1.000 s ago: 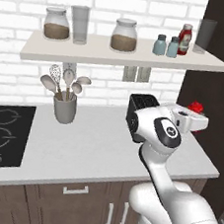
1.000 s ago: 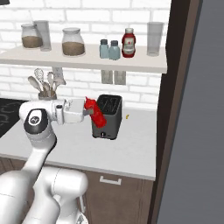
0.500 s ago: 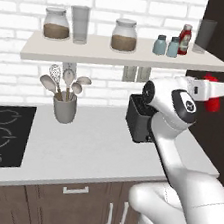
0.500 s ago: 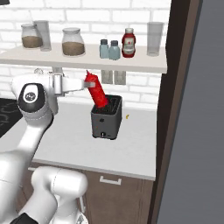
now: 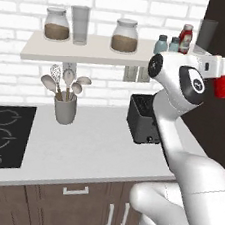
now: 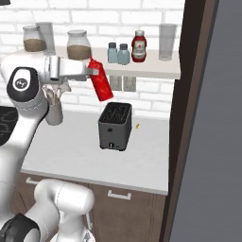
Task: Put the shaker and condiment bottle from the counter next to their counterparts in the cabinet.
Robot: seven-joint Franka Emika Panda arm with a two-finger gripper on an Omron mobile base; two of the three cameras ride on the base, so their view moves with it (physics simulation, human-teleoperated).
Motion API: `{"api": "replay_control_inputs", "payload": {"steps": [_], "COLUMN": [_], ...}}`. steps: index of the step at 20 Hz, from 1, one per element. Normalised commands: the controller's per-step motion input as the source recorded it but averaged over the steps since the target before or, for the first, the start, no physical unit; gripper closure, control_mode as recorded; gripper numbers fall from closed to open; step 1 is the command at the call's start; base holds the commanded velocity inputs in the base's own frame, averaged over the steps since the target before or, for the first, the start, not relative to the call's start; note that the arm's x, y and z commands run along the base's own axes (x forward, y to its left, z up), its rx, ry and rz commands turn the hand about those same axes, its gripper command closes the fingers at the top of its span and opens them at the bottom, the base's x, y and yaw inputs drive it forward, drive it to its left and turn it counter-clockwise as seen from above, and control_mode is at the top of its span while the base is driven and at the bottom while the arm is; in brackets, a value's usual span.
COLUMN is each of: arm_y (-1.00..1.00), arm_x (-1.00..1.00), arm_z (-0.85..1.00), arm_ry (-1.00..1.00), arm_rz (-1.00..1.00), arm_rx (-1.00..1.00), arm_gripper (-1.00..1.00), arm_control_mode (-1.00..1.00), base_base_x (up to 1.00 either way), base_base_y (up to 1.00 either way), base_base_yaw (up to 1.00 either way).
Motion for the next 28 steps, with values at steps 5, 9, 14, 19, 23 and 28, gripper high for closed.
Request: {"api": "replay_control_inputs", "payload": {"steps": [5, 9, 14, 19, 23, 28], "arm_y": [-0.17, -0.05, -0.02, 0.00, 0.00, -0.04], "arm_x": [-0.05, 0.02, 0.01, 0.00, 0.00, 0.00], "arm_z": [0.00, 0.11, 0.11, 0.00, 0.00, 0.10], "arm_ry": [-0.05, 0.00, 0.00, -0.04, -0.30, -0.35], "arm_rz": [-0.11, -0.05, 0.00, 0.04, 0.30, 0.33], "arm_rx": [0.14, 0.20, 0.08, 0.03, 0.23, 0.26], "arm_gripper": [1.00, 1.00, 1.00, 1.00, 1.00, 1.00], "arm_control_mode": [-1.00, -1.00, -1.00, -1.00, -1.00, -1.00], "base_base_x": [0.00, 0.00, 0.00, 0.00, 0.00, 0.00], "base_base_y": [0.00, 0.00, 0.00, 0.00, 0.00, 0.00], "base_base_yaw": [0.00, 0.00, 0.00, 0.00, 0.00, 0.00]}}
